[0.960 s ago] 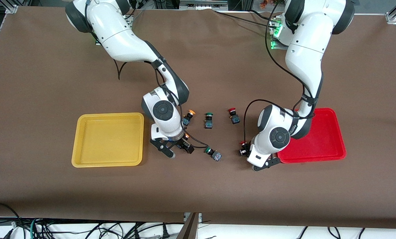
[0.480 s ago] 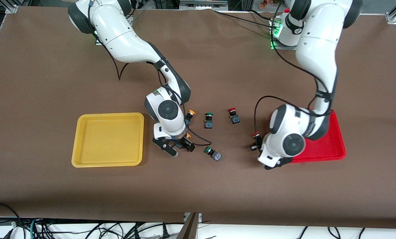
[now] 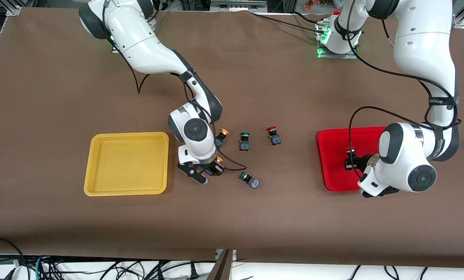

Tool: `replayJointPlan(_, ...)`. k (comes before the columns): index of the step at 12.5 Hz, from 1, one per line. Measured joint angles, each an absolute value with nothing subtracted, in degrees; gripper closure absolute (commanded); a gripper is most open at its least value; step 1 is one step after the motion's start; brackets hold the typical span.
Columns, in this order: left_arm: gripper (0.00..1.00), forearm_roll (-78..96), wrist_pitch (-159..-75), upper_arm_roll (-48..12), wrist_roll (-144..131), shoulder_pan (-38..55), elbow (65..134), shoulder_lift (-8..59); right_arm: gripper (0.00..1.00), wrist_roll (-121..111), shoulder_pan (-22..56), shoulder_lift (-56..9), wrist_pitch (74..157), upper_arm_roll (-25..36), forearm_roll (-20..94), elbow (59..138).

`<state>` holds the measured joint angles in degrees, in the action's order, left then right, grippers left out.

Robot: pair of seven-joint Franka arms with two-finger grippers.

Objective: Place red and yellow buttons in trays
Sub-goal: 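Place the buttons in matching trays with the right and left grippers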

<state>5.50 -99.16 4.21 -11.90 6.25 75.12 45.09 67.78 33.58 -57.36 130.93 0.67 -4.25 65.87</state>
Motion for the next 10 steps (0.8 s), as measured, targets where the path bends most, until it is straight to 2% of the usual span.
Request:
replayJointPlan(1,0.82,5.17,-102.12,3.96,-11.90,6.37,76.47,46.51,1.00,63.59,31.98,-56.26,127.73,0.83,-4.22,65.52)
replayJointPlan(2,0.49,5.08,-103.84,3.62,-11.90,6.72,77.27,47.67,1.00,57.47,29.56,-54.66,124.00,0.92,-3.92,65.25)
replayJointPlan(3,0.04,5.03,-104.52,3.40,-11.90,7.09,77.60,48.26,1.00,50.74,26.84,-52.98,120.60,0.97,-3.47,65.22)
replayJointPlan(4,0.00,4.86,-104.67,3.31,-11.88,7.35,77.69,48.33,1.00,43.56,24.05,-51.55,116.90,1.05,-3.12,65.25)
replayJointPlan(6,0.00,4.46,-104.68,3.32,-11.40,7.43,77.54,47.83,1.00,30.54,18.61,-49.88,110.72,1.18,-2.83,65.85)
replayJointPlan(8,0.00,4.46,-103.40,3.14,-11.00,7.39,77.21,46.44,1.00,20.69,13.66,-48.68,109.70,1.32,-2.79,68.82)
replayJointPlan(10,0.00,4.54,-98.21,1.17,-11.12,7.34,76.61,43.74,1.00,12.92,9.49,-47.45,111.02,1.53,-2.79,73.24)
